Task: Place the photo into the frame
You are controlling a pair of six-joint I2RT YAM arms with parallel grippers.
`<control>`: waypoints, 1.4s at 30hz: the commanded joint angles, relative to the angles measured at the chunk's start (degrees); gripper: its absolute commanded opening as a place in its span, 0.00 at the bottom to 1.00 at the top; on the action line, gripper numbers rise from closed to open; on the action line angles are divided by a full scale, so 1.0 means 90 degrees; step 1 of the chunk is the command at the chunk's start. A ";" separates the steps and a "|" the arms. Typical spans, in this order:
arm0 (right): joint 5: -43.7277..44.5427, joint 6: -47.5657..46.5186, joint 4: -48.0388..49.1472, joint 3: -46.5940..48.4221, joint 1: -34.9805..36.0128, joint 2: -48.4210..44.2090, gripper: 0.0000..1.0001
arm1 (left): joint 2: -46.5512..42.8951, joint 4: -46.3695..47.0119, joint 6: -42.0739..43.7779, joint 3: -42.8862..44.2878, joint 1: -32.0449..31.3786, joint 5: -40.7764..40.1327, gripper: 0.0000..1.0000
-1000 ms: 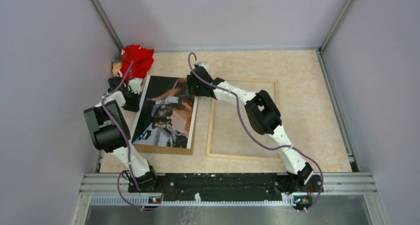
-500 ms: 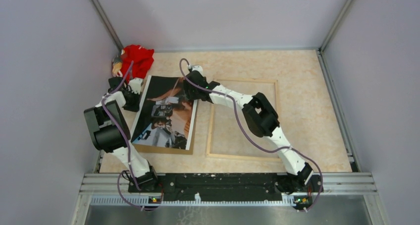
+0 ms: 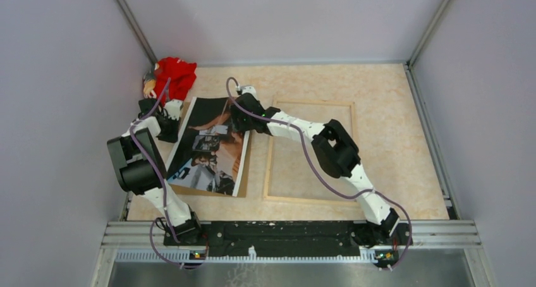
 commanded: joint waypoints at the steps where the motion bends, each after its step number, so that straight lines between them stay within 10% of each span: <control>1: -0.1215 0.0894 0.1350 -0.0898 -0.0107 -0.1201 0.67 | 0.0431 -0.0111 0.0030 -0.0409 -0.0146 0.0190 0.30; 21: -0.3762 0.5553 0.7386 -0.4046 -0.0838 -0.1543 0.67 | 0.0357 -0.0178 0.0059 -0.0380 -0.0145 0.0245 0.28; 37: -0.3299 0.3901 0.4742 -0.3442 -0.0836 -0.1546 0.54 | 0.0386 -0.0310 0.0001 -0.0276 -0.0140 0.0396 0.26; 42: -0.3065 0.3505 0.4281 -0.3300 -0.0841 -0.1558 0.25 | 0.0364 -0.0369 -0.0007 -0.0230 -0.0135 0.0419 0.25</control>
